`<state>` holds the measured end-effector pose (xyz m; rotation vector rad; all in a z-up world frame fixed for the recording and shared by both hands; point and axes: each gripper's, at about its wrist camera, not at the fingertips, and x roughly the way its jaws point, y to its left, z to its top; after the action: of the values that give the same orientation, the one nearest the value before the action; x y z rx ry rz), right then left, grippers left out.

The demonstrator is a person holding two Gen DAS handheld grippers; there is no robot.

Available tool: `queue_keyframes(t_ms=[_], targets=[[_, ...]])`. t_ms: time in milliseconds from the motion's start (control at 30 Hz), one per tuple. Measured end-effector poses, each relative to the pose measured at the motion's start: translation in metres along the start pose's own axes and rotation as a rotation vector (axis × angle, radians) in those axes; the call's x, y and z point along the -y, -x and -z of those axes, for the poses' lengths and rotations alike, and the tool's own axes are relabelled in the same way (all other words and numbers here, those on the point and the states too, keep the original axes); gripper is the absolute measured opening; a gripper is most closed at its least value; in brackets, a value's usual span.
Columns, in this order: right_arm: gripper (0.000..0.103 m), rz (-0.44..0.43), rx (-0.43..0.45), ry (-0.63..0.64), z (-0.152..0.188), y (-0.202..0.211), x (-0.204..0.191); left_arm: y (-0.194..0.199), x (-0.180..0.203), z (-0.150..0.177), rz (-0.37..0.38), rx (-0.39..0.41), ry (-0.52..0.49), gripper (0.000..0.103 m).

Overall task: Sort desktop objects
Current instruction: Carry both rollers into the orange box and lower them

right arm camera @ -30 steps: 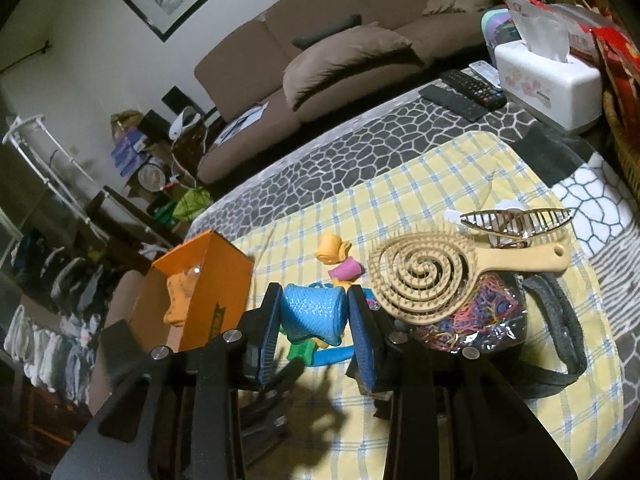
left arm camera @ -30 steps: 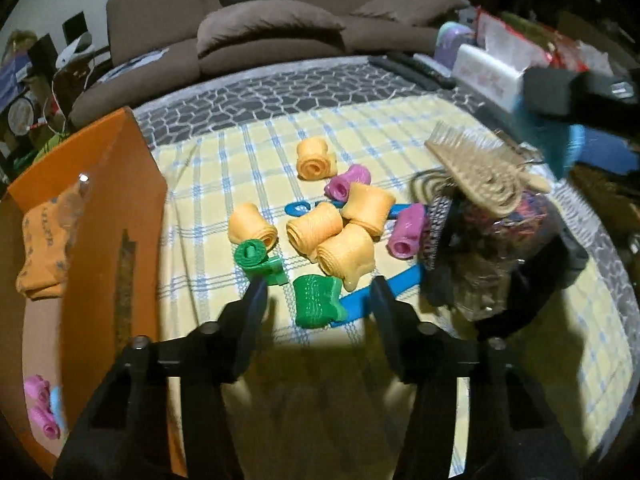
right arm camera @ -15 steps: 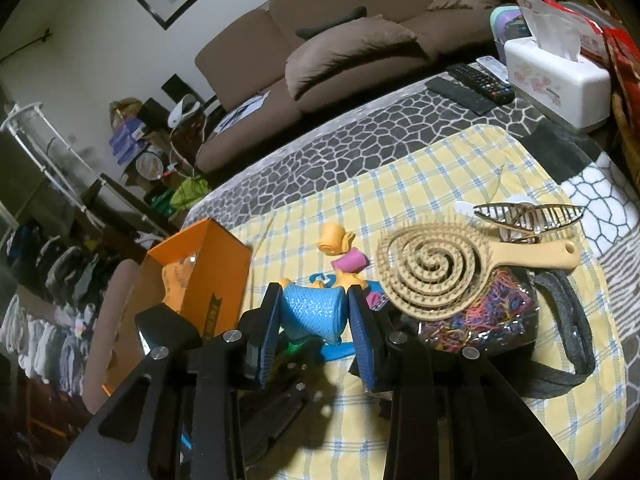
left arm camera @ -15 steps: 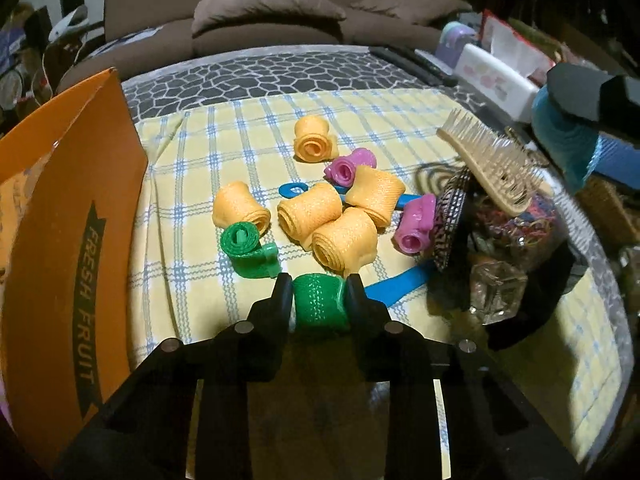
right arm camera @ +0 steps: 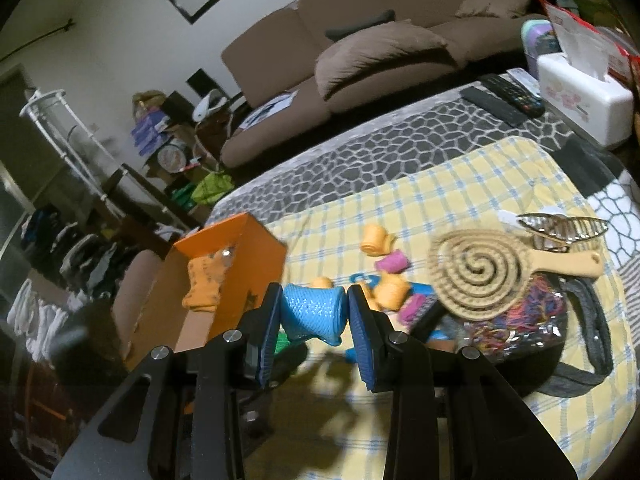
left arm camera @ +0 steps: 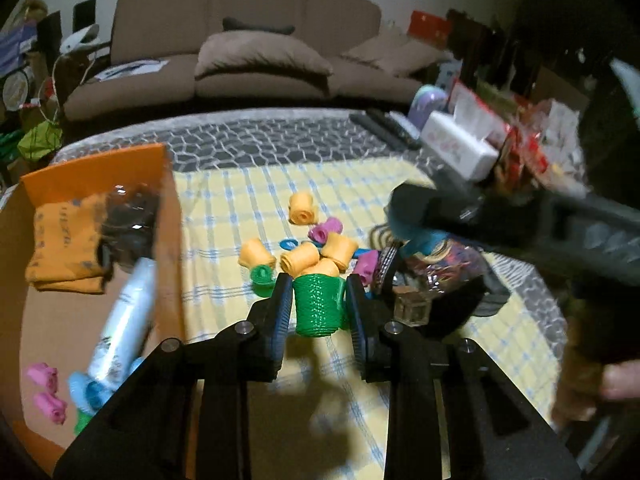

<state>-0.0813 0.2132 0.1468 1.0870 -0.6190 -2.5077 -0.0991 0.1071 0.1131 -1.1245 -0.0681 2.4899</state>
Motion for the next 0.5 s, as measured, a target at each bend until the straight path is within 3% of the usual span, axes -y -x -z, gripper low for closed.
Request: queue_keyframes(t_ms=[500], targets=[[0.033, -0.083, -0.089, 0.119, 0.029, -0.037, -0.083, 0.086, -0.088, 0.022, -0.121, 0.069, 0.115, 0.025]])
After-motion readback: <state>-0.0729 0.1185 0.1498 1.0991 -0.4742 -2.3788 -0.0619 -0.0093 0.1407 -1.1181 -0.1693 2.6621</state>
